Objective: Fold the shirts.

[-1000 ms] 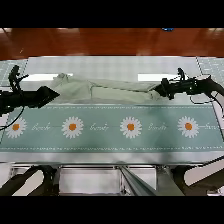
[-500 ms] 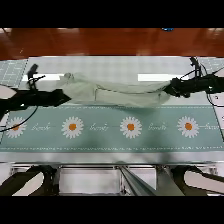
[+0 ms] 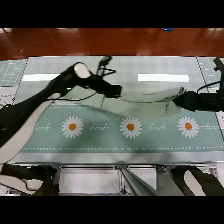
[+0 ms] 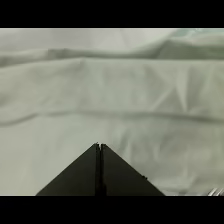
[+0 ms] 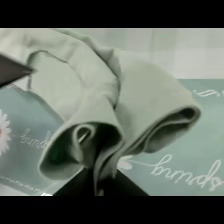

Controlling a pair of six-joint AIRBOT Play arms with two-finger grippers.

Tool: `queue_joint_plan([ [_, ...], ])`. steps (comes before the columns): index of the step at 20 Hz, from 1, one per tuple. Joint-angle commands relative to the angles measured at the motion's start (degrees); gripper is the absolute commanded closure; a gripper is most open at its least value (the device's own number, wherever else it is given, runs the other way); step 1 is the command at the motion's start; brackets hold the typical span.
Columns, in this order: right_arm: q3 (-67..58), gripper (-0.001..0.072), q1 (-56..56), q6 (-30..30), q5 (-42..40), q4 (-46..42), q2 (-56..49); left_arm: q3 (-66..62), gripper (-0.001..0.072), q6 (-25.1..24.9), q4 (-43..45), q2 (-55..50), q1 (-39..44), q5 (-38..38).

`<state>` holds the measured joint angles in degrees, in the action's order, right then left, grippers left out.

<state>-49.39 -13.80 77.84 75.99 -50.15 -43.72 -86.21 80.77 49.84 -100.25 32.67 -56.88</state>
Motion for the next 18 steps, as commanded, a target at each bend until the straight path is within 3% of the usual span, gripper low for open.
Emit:
queue_joint_plan([
  [1, 1.07, 0.0689, 0.00, 3.48, 3.43, 2.12, 8.28, -12.50, 0.0688, 6.62, 0.24, -11.67, 7.28, -5.60],
  [5, 1.07, 0.0689, 0.00, 4.48, 3.82, 5.46, 10.84, -13.29, 0.0688, 6.69, -8.85, -15.34, 11.54, -5.29],
  [8, 1.07, 0.0689, 0.00, 4.70, 2.89, 6.36, 10.67, -13.35, 0.0689, 2.56, -9.92, -14.99, 11.34, -7.98],
  [13, 1.05, 0.0690, 5.99, 5.11, -1.38, 9.86, 5.51, -9.20, 0.0688, 3.91, -1.05, -2.19, -3.61, -10.23],
  [15, 0.81, 0.0690, 13.84, 5.05, -9.16, 11.56, 0.09, -1.38, 0.0688, 3.63, 2.64, 7.52, -10.78, -9.14],
  [18, -3.67, 0.0690, 25.75, 3.30, -22.60, 14.64, -12.83, 14.99, 0.0688, -1.25, 3.56, 24.39, -21.18, -6.78],
])
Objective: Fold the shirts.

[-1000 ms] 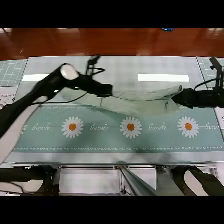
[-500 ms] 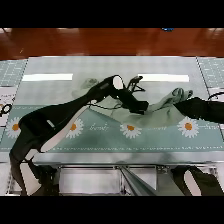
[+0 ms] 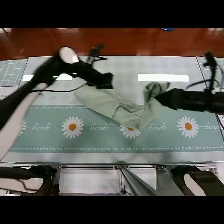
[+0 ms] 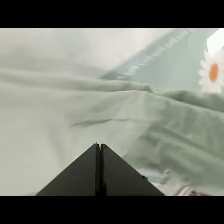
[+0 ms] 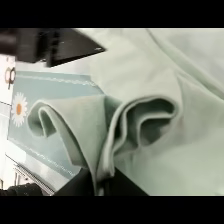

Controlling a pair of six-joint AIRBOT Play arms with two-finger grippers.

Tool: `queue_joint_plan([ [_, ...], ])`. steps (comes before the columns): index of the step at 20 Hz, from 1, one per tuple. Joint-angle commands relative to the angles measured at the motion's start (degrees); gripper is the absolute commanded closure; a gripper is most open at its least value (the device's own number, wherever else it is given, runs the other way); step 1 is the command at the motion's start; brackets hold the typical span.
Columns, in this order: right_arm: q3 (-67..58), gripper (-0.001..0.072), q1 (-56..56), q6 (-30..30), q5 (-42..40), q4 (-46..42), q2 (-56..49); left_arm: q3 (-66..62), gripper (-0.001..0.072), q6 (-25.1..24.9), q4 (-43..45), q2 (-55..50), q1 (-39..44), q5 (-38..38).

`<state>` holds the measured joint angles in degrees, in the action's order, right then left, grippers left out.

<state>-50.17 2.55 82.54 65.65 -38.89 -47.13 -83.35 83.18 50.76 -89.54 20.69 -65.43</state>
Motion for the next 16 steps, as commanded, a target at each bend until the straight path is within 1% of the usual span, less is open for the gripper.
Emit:
queue_joint_plan([
  [1, -6.32, 0.0690, 12.79, -1.99, -15.43, 4.42, -15.19, 17.25, 0.0688, -5.18, 2.64, 18.84, -12.11, 1.97],
  [3, -14.67, 0.0690, 17.84, -2.03, -18.78, 6.14, -26.93, 27.74, 0.0688, -5.66, 2.67, 28.74, -17.77, 2.93],
  [5, -23.71, 0.0690, 21.16, -2.01, -18.73, 7.52, -37.68, 37.38, 0.0687, -6.05, 2.64, 37.46, -21.86, 5.57],
  [8, -35.93, 0.0690, 24.35, -1.11, -18.21, 9.79, -50.82, 46.88, 0.0687, -6.05, 2.62, 45.62, -24.39, 6.54],
  [11, -43.54, 0.0689, 25.62, -0.24, -17.66, 12.72, -58.93, 50.51, 0.0687, -6.05, 2.58, 47.50, -24.35, 6.49],
  [14, -48.96, 0.0689, 26.56, 1.11, -16.92, 13.11, -63.65, 51.10, 0.0687, -6.05, 2.58, 47.36, -24.33, 6.56],
  [16, -50.80, 0.0689, 26.97, 1.31, -17.79, 13.09, -65.42, 51.10, 0.0688, -6.05, 2.56, 47.36, -24.35, 7.23],
])
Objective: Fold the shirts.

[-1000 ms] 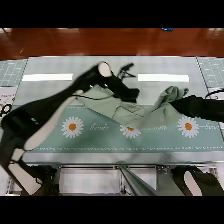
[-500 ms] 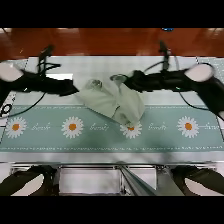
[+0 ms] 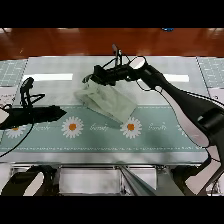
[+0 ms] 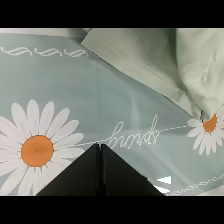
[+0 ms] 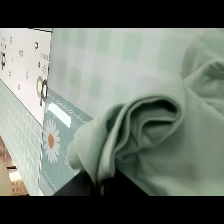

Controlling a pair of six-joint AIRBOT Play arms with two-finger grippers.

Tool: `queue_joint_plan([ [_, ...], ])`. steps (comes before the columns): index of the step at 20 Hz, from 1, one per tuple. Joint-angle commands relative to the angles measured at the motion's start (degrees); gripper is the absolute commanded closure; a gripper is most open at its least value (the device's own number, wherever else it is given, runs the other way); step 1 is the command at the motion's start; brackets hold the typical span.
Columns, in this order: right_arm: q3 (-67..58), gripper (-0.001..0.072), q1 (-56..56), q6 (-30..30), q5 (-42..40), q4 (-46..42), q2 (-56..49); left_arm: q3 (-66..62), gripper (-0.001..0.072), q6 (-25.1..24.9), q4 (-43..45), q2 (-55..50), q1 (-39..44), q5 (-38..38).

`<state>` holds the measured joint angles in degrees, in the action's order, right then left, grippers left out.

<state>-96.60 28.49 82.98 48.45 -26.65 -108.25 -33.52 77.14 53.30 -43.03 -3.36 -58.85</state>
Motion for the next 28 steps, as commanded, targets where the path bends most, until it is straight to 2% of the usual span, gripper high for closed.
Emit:
queue_joint_plan([
  [1, -4.35, 0.0689, 1.03, 1.36, -1.40, 0.83, -4.76, 1.27, 0.0688, -0.02, 0.02, 0.85, -0.31, 1.09],
  [3, -4.35, 0.0684, 1.03, 1.73, -2.21, 0.81, -5.62, 1.27, 0.0687, -0.04, 0.02, 0.85, -0.31, 1.70],
  [4, -4.35, 0.0517, 1.09, 1.75, -2.51, 0.85, -5.99, 1.27, 0.0687, -0.02, 0.02, 0.85, -0.31, 1.90],
  [5, -4.35, 0.0291, 1.07, 1.68, -2.45, 0.76, -6.19, 1.27, 0.0688, -0.02, 0.02, 0.85, -0.31, 2.05],
  [9, -4.35, 0.0306, -2.75, 1.68, 7.19, 2.29, -3.63, -0.02, 0.0687, -1.70, 0.11, 0.87, -2.05, 3.52],
  [12, -4.33, 0.0306, -12.79, 0.76, 21.99, -1.53, 4.79, -7.32, 0.0687, -1.68, 0.07, 1.01, -9.70, -3.76],
  [13, -4.33, 0.0306, -16.09, 1.01, 26.51, -7.10, 8.87, -10.03, 0.0687, -1.68, 0.04, 1.16, -12.39, -5.79],
  [14, -3.93, 0.0306, -19.04, 2.43, 31.30, -16.72, 13.90, -11.89, 0.0687, -1.66, -0.35, 1.46, -14.45, -6.80],
  [16, 2.08, 0.0305, -22.21, 6.14, 34.36, -41.00, 25.55, -12.90, 0.0687, -1.68, -2.62, 2.69, -16.85, -7.76],
  [17, 8.22, 0.0305, -22.99, 9.22, 32.11, -50.47, 31.76, -12.87, 0.0687, -1.66, -2.73, 3.02, -16.70, -8.37],
  [18, 16.65, 0.0305, -23.85, 12.55, 27.74, -56.02, 38.23, -12.61, 0.0688, -1.62, -2.80, 3.17, -16.09, -8.87],
  [19, 25.44, 0.0305, -24.61, 15.28, 22.53, -56.85, 43.87, -11.89, 0.0687, -1.49, -2.80, 3.23, -14.91, -8.94],
  [21, 43.28, 0.0296, -25.35, 18.64, 10.69, -50.86, 52.43, -9.40, 0.0687, -1.49, -2.80, 3.21, -12.07, -8.66],
  [23, 56.59, 0.0295, -24.85, 17.62, 1.14, -38.14, 54.47, -6.14, 0.0688, -1.49, -2.80, 3.19, -9.05, -7.67],
  [25, 63.89, 0.0296, -23.19, 12.79, -6.84, -26.34, 51.52, -2.99, 0.0688, -1.46, -2.80, 3.17, -6.08, -5.53],
  [28, 64.37, 0.0296, -20.33, 4.24, -9.92, -12.35, 41.53, -0.24, 0.0687, -1.49, -2.80, 2.75, -2.71, -4.35],
])
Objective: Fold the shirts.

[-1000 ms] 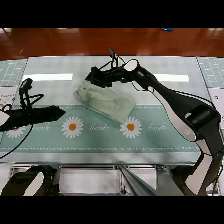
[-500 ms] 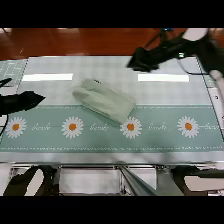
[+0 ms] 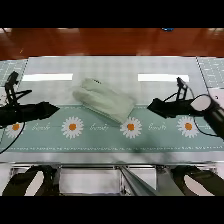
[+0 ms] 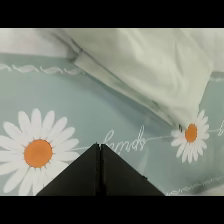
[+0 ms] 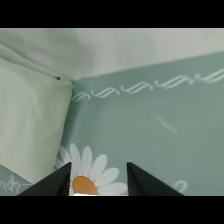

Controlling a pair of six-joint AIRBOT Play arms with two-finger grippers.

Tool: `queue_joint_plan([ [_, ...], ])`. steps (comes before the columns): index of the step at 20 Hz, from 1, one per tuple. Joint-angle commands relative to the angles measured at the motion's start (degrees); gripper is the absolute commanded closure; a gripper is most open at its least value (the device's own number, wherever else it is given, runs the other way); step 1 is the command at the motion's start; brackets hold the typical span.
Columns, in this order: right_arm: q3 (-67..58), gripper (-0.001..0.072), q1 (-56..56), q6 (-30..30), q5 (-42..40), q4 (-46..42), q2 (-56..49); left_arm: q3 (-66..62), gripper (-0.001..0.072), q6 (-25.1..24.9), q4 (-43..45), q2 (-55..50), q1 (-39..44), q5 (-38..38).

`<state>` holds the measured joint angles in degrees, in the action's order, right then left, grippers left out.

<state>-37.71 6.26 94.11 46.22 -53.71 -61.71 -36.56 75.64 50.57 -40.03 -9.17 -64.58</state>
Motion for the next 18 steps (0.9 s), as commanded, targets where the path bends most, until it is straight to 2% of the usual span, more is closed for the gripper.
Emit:
queue_joint_plan([
  [1, 4.72, 0.0296, 2.86, -10.56, -7.65, 20.04, -8.87, 3.28, 0.0688, 0.02, -0.04, -0.33, 3.72, 1.57],
  [3, 2.78, 0.0297, 4.59, -16.35, -6.05, 29.00, -15.54, 3.58, 0.0688, 0.02, -0.04, -0.61, 4.09, 1.64],
  [5, -0.57, 0.0299, 6.62, -20.31, -4.22, 34.45, -20.92, 3.58, 0.0687, 0.04, -0.04, -0.66, 4.09, 2.29],
  [8, -6.51, 0.0301, 9.94, -20.31, -3.91, 35.65, -25.81, 3.58, 0.0687, 0.04, -0.07, -0.66, 4.09, 3.15],
  [10, -10.84, 0.0327, 11.67, -19.76, -3.02, 35.78, -28.74, 3.58, 0.0687, 0.04, -0.07, -0.66, 4.09, 3.30],
  [11, -13.16, 0.0456, 12.46, -19.82, -2.08, 35.78, -29.94, 3.58, 0.0687, 0.04, -0.07, -0.66, 4.09, 3.50],
  [12, -15.34, 0.0631, 13.09, -20.55, -1.25, 35.54, -30.51, 3.58, 0.0688, 0.04, -0.07, -0.66, 4.09, 3.58],
  [13, -17.94, 0.0689, 13.66, -22.38, -0.13, 35.21, -30.56, 3.58, 0.0687, 0.04, -0.04, -0.66, 4.09, 3.61],
  [15, -25.09, 0.0690, 13.70, -21.92, 3.74, 31.56, -30.53, 3.58, 0.0687, 0.04, -0.04, -0.66, 4.09, 3.61],
  [18, -39.82, 0.0690, 13.05, -12.76, 9.35, 18.38, -30.45, 3.58, 0.0687, 0.04, -0.07, -0.81, 4.09, 4.15],
])
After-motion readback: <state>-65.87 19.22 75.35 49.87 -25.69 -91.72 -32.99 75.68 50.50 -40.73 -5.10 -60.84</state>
